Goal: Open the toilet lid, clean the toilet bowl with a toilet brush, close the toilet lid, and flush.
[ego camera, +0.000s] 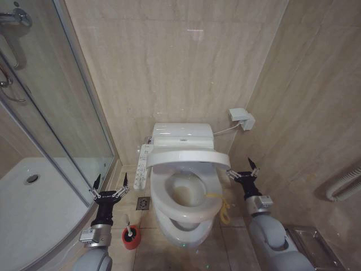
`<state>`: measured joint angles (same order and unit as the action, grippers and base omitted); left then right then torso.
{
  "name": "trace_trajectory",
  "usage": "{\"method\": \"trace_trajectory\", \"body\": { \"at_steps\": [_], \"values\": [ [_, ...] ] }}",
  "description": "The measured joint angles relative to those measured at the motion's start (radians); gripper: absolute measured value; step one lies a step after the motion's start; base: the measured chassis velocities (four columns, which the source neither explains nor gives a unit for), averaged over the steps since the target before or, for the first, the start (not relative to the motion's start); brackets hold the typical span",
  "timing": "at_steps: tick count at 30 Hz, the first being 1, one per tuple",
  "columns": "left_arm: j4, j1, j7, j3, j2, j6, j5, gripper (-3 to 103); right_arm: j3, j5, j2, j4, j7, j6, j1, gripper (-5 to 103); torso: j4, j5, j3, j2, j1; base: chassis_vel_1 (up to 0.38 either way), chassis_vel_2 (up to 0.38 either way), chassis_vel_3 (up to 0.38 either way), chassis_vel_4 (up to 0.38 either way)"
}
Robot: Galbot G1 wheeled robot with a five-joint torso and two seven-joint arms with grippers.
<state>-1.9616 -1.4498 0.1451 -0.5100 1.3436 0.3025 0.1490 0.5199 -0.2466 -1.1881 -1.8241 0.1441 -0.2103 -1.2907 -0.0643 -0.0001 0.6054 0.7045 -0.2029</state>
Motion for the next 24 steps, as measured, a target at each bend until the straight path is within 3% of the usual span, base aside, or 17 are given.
{"method": "trace_trajectory", "body": {
  "at_steps": [11,17,24],
  "values": [
    [0.000,0.000,0.000,0.000,0.000,0.000,0.000,100,0.085,0.076,-0.036,0.004,0.031,-0.010,0.006,100,0.0007,0.0003,0.000,0.000,0.000,0.000,0.000,0.000,0.000],
    [0.000,0.000,0.000,0.000,0.000,0.000,0.000,100,0.107,0.037,0.007,0.053,0.045,-0.014,0.027,100,0.0002,0.0002,0.000,0.000,0.000,0.000,0.000,0.000,0.000],
    [0.000,0.000,0.000,0.000,0.000,0.000,0.000,100,0.092,-0.043,-0.001,0.001,0.037,0.011,-0.003,100,0.0003,0.0002,0.000,0.000,0.000,0.000,0.000,0.000,0.000]
  ]
}}
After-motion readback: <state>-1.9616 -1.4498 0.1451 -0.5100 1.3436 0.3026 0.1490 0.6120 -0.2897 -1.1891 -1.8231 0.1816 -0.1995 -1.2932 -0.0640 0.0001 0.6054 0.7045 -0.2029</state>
